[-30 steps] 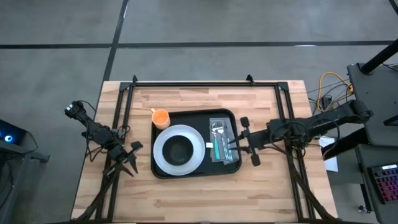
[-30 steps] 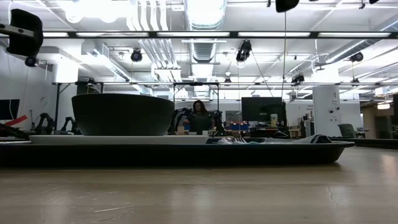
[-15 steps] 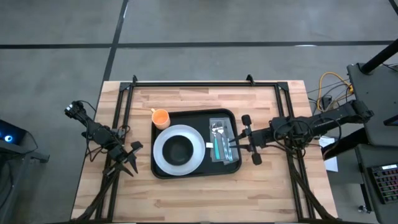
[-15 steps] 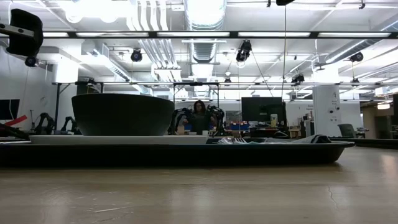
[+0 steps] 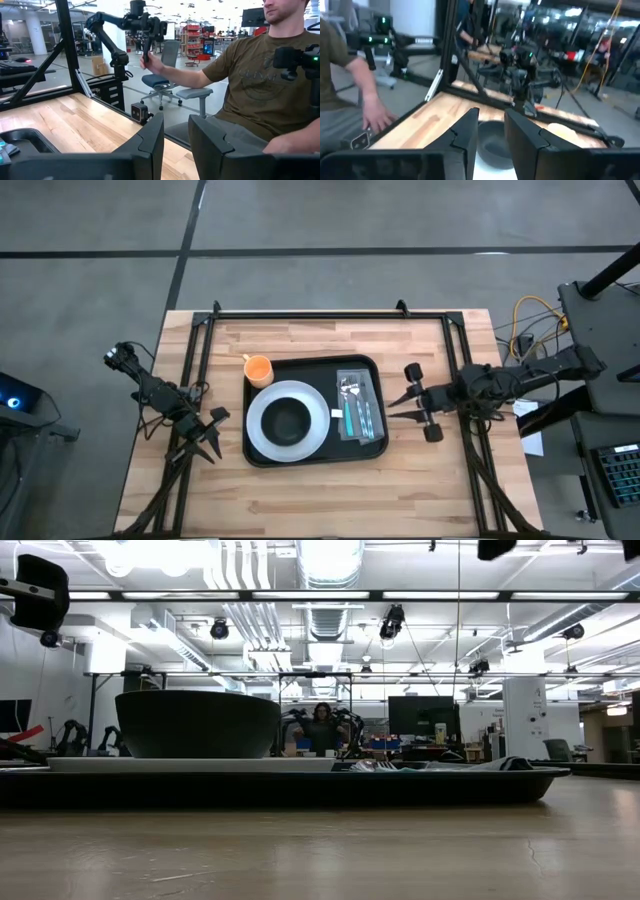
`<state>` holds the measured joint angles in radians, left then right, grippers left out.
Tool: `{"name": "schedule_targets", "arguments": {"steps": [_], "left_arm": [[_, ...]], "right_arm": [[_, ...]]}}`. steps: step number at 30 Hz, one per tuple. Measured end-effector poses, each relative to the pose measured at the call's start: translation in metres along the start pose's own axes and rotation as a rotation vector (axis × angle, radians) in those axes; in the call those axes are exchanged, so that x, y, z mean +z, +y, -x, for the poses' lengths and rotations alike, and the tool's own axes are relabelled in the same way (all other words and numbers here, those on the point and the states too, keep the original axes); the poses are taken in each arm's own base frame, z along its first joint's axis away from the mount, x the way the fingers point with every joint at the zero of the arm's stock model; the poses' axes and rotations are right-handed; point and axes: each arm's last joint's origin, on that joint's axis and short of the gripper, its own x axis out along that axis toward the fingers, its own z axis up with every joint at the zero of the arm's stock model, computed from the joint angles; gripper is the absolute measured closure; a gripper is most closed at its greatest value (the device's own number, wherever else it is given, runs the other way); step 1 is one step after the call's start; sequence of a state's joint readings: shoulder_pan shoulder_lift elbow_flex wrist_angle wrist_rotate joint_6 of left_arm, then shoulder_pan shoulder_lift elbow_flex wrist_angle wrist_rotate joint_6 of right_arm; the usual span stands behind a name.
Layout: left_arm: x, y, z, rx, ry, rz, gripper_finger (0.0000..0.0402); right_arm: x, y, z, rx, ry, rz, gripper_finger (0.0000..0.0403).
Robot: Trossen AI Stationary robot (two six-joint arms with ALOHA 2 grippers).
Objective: Set up tray
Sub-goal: Return to Home Position
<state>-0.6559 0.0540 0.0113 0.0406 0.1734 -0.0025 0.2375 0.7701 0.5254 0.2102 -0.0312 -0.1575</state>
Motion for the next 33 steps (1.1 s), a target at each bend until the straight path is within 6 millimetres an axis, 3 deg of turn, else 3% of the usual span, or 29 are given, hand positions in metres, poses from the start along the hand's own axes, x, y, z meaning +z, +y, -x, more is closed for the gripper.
{"name": "schedule_targets", "arguments": {"steps": [8, 24, 27, 33], "left_arm": [[0.000, 0.000, 0.000, 0.000, 0.000, 0.000, 0.0331], [0.000, 0.000, 0.000, 0.000, 0.000, 0.000, 0.0331], [0.000, 0.000, 0.000, 0.000, 0.000, 0.000, 0.0331], [-0.001, 0.000, -0.001, 0.000, 0.009, 0.002, 0.0331]], "right_arm": [[-0.031, 0.006, 0.033, -0.049, -0.226, 0.056, 0.0323], [-0.068, 0.013, 0.090, -0.075, -0.406, 0.023, 0.0324], [-0.075, 0.015, 0.089, -0.079, -0.440, 0.036, 0.0320], [-0.090, 0.016, 0.082, -0.073, -0.327, 0.056, 0.0317]]}}
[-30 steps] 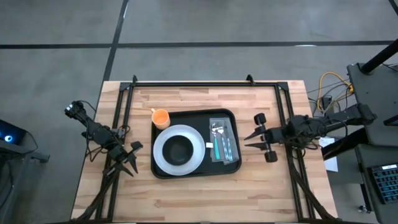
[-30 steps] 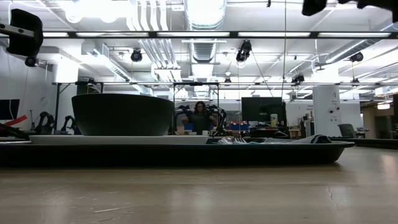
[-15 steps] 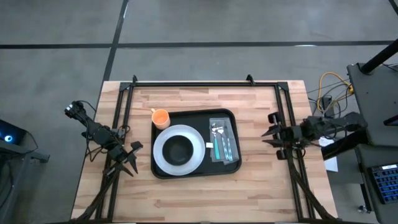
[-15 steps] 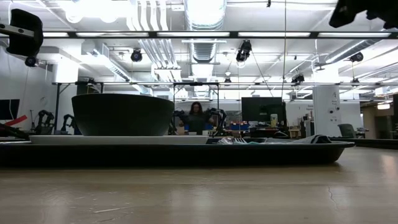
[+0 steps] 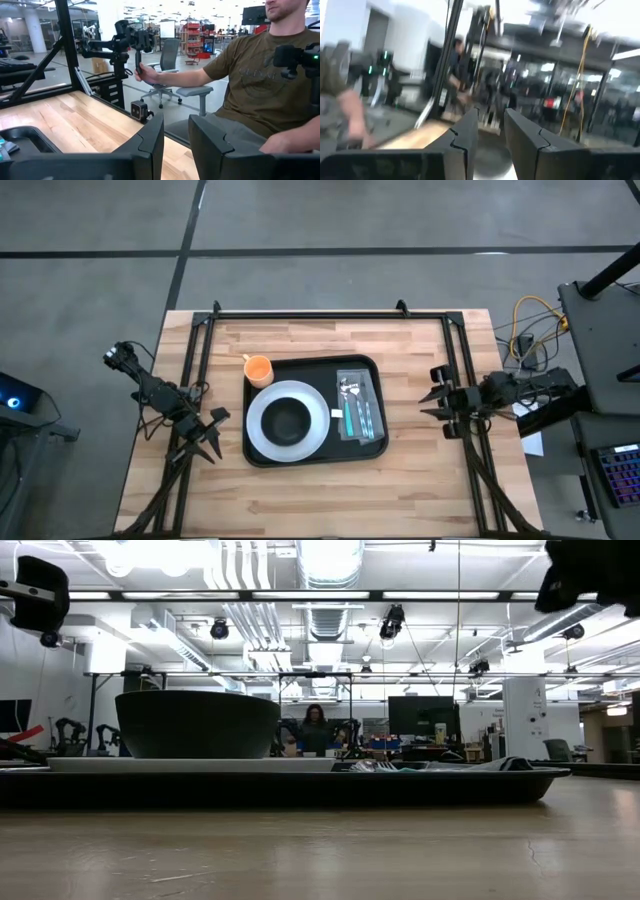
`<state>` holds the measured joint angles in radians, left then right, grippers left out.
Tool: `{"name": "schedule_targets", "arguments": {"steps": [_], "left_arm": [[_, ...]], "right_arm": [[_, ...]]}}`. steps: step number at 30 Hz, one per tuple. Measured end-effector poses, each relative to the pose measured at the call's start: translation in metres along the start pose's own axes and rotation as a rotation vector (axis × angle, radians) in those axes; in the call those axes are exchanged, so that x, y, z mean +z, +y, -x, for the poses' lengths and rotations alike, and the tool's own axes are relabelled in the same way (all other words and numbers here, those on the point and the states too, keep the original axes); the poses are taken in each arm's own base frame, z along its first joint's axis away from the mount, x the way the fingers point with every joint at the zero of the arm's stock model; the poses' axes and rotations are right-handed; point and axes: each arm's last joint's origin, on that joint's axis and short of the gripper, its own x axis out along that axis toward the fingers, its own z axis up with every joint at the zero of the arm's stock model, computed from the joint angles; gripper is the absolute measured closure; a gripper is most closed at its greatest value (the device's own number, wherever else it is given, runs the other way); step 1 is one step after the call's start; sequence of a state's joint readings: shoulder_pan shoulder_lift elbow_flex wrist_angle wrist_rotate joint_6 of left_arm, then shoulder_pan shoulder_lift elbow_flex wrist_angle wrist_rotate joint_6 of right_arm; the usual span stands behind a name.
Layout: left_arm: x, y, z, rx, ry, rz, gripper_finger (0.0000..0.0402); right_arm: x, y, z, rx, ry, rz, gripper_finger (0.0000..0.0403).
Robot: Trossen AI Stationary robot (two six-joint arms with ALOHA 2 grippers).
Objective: Set up tray
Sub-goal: Return to Home Position
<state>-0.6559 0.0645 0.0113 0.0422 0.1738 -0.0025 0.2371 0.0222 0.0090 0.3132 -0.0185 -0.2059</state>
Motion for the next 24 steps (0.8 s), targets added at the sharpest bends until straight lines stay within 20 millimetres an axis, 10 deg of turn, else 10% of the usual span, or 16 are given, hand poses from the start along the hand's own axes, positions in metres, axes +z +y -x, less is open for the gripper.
{"name": "schedule_targets", "arguments": {"steps": [24], "left_arm": [[-0.001, 0.000, -0.001, 0.000, 0.011, 0.002, 0.0331]], "right_arm": [[-0.034, 0.006, 0.002, 0.049, 0.368, -0.006, 0.0321]]}}
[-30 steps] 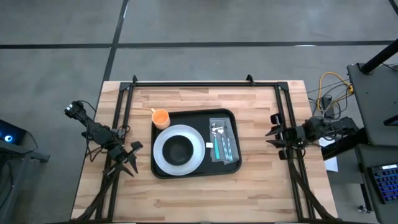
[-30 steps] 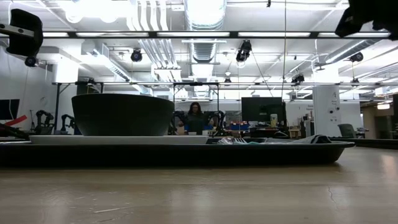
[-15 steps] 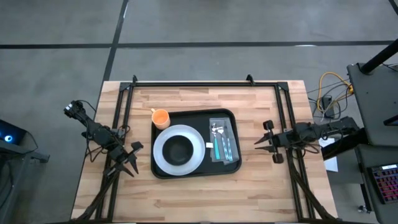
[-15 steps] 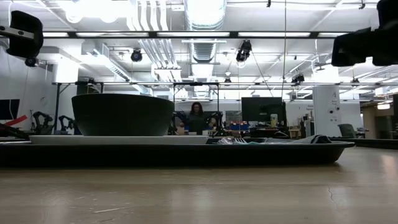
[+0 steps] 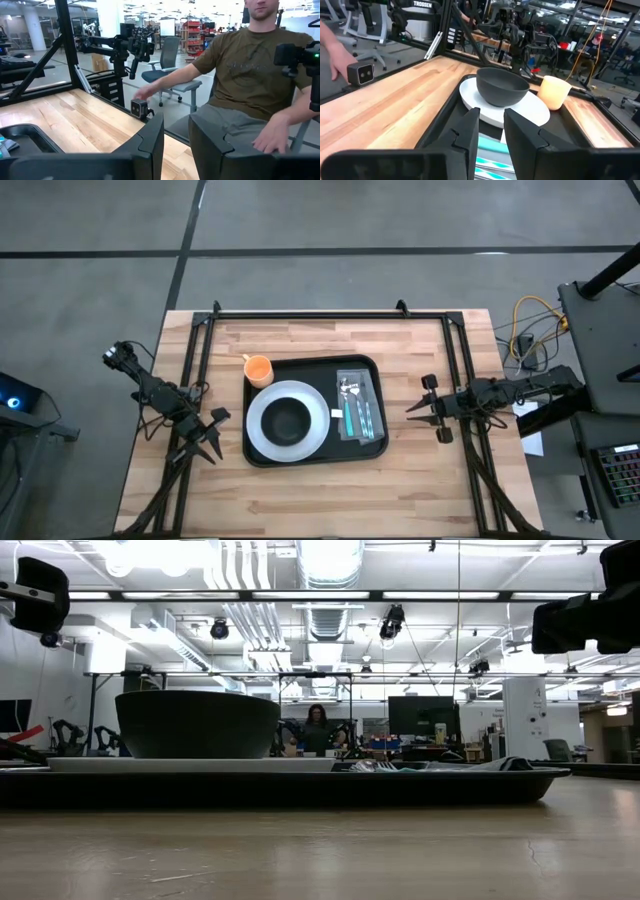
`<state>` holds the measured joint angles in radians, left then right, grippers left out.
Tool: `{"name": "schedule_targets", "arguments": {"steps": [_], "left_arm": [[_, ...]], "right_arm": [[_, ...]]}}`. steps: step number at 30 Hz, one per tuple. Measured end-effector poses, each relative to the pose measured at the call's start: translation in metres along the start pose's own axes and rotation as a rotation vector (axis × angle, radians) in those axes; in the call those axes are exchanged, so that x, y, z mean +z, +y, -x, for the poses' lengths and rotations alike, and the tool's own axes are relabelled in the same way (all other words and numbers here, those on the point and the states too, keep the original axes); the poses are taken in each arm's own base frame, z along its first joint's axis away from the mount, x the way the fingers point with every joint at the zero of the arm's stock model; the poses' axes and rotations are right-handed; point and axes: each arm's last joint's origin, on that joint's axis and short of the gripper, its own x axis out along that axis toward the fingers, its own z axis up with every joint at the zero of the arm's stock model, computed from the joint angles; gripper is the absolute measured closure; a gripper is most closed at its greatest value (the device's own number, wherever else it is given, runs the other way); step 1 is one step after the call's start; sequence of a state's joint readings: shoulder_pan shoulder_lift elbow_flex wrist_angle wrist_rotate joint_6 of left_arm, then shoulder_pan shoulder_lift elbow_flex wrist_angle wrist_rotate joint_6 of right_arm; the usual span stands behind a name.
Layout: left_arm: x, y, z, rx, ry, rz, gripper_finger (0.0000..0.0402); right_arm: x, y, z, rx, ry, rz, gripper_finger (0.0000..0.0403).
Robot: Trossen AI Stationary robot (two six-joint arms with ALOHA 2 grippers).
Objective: Set up tray
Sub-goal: Return to Home Position
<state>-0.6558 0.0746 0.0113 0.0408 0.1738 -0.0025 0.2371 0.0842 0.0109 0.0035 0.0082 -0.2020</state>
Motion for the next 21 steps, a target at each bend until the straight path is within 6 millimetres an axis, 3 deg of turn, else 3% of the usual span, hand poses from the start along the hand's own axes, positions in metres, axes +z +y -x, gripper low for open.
{"name": "schedule_targets", "arguments": {"steps": [21], "left_arm": [[0.0000, 0.0000, 0.0000, 0.000, 0.000, 0.000, 0.0331]], "right_arm": [[-0.0002, 0.0000, -0.0002, -0.001, 0.004, -0.001, 0.0330]]}}
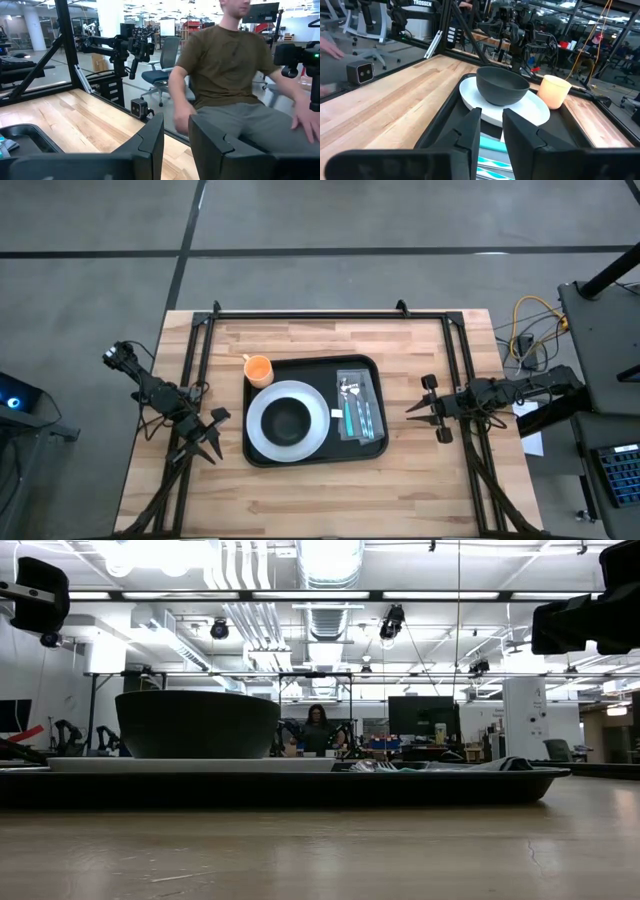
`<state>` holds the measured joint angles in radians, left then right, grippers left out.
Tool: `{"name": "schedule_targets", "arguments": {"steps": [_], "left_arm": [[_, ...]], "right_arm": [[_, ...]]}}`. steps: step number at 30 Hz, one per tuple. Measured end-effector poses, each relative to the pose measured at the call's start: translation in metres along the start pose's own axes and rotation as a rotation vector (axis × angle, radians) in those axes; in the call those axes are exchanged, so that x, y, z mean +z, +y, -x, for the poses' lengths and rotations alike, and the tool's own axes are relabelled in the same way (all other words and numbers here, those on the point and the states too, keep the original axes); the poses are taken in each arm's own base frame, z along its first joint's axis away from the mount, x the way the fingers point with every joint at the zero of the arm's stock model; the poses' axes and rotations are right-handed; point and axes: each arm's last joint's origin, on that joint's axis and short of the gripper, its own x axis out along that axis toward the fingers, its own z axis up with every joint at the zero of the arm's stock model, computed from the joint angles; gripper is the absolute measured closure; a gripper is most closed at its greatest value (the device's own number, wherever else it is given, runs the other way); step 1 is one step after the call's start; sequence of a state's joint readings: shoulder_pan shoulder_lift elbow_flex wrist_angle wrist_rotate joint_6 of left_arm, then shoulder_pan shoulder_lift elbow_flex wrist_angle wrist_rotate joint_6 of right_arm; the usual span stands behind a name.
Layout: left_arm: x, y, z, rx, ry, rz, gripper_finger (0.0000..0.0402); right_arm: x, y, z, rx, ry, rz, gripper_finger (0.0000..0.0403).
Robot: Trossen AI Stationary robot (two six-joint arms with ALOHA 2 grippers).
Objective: Set up tray
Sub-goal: Return to Home Position
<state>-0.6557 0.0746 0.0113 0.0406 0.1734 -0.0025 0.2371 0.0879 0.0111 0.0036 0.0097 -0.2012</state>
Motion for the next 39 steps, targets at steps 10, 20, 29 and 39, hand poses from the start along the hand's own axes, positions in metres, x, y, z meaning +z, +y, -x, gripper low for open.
{"name": "schedule_targets", "arguments": {"steps": [10, 20, 29, 39], "left_arm": [[0.0000, 0.0000, 0.0000, 0.000, 0.000, 0.000, 0.0331], [0.0000, 0.0000, 0.0000, -0.001, 0.000, 0.000, 0.0331], [0.0000, 0.0000, 0.0000, 0.000, 0.000, 0.000, 0.0331], [0.0000, 0.0000, 0.0000, -0.001, 0.000, 0.000, 0.0331]], "right_arm": [[0.0000, 0.0000, 0.0000, 0.000, 0.000, 0.000, 0.0318], [0.0000, 0.0000, 0.0000, 0.000, 0.000, 0.000, 0.0333], [0.0001, 0.0000, 0.0000, 0.000, -0.001, 0.000, 0.0327], [0.0001, 0.0000, 0.0000, 0.000, -0.001, 0.000, 0.0319]]}}
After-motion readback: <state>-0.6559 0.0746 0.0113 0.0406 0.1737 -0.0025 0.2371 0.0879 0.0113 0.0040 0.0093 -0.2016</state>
